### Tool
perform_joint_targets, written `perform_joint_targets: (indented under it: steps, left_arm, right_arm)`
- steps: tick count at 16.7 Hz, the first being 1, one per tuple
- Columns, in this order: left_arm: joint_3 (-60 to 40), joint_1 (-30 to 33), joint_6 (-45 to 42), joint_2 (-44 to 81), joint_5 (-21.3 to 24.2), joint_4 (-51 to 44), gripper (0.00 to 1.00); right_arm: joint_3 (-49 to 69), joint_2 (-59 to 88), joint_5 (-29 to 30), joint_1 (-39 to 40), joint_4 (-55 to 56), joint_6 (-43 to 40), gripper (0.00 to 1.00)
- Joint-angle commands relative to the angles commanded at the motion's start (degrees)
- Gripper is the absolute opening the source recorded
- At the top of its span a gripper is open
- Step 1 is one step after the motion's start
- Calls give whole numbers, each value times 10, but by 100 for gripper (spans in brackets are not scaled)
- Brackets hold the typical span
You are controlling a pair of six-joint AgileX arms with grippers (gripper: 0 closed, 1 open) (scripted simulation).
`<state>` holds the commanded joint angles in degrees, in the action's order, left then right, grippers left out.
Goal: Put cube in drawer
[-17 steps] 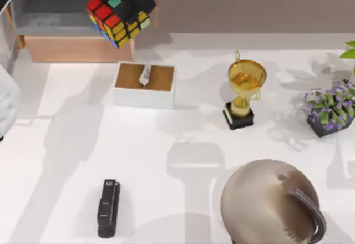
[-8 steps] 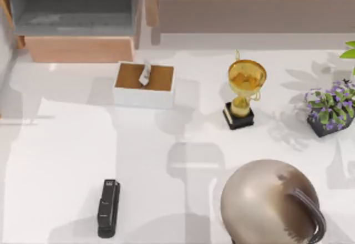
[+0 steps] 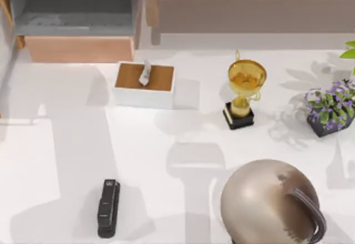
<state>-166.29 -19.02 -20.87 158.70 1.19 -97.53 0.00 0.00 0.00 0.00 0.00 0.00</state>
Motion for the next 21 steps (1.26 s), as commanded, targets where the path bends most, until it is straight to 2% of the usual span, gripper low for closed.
perform_joint_targets:
  steps: [2,15,21]
  left_arm:
    - [0,0,0,0,0,0,0]
    - [0,0,0,0,0,0,98]
    - [0,0,0,0,0,0,100]
  right_arm:
    - [0,0,0,0,0,0,100]
    - [0,0,0,0,0,0,100]
    - [0,0,0,0,0,0,100]
